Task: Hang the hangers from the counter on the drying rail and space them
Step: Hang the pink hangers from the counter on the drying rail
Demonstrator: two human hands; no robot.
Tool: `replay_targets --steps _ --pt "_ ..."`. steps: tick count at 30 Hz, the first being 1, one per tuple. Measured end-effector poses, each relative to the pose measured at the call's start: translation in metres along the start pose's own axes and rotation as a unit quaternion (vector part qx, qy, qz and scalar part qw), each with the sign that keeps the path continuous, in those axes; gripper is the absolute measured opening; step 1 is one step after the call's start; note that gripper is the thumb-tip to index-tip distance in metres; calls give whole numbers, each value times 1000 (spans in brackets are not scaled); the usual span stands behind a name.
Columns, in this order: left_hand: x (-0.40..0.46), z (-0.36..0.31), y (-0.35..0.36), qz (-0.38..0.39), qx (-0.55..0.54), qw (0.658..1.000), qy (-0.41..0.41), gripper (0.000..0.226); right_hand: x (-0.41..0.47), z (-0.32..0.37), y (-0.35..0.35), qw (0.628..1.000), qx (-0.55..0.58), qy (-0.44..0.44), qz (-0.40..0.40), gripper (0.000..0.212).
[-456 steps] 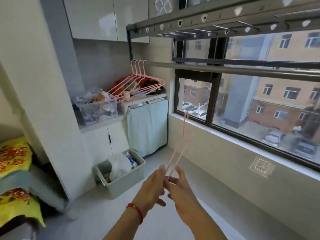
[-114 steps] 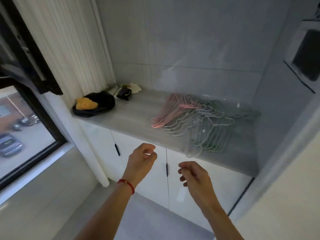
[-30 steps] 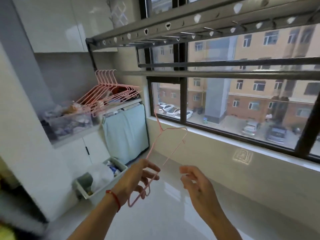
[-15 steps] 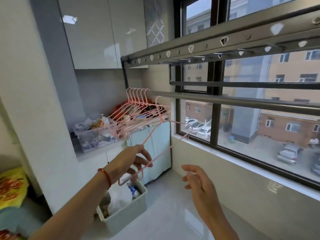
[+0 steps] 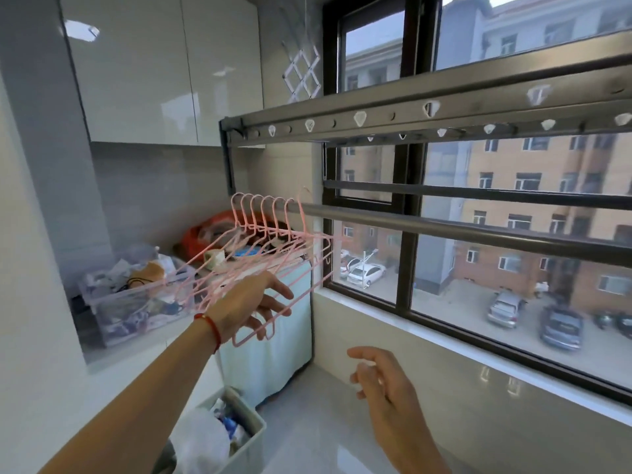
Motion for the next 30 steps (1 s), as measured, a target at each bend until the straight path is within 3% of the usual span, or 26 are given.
replay_targets --steps 4,11,16,25,30 --pt "29 10 -12 22 9 1000 -5 42 20 -8 30 1000 -15 5 -4 22" --pt "54 25 -20 43 21 999 4 39 21 -23 55 999 -42 31 -12 37" --pt "59 28 -20 47 21 999 5 39 20 -27 57 998 -48 36 -12 25" --pt "56 33 -14 51 49 997 -4 33 12 -30 52 997 -62 48 0 23" --pt "47 55 -15 14 61 998 11 23 1 -33 48 997 -59 57 -2 24"
Point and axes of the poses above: each hand's wrist, its own x-axis towards the middle knuckle, its own y-axis out of the palm, z = x × y, the point moved 6 cm from there along x, towards the middle knuckle, and after that the axes turned 9 degrees about -y, right-handed, at the moved point
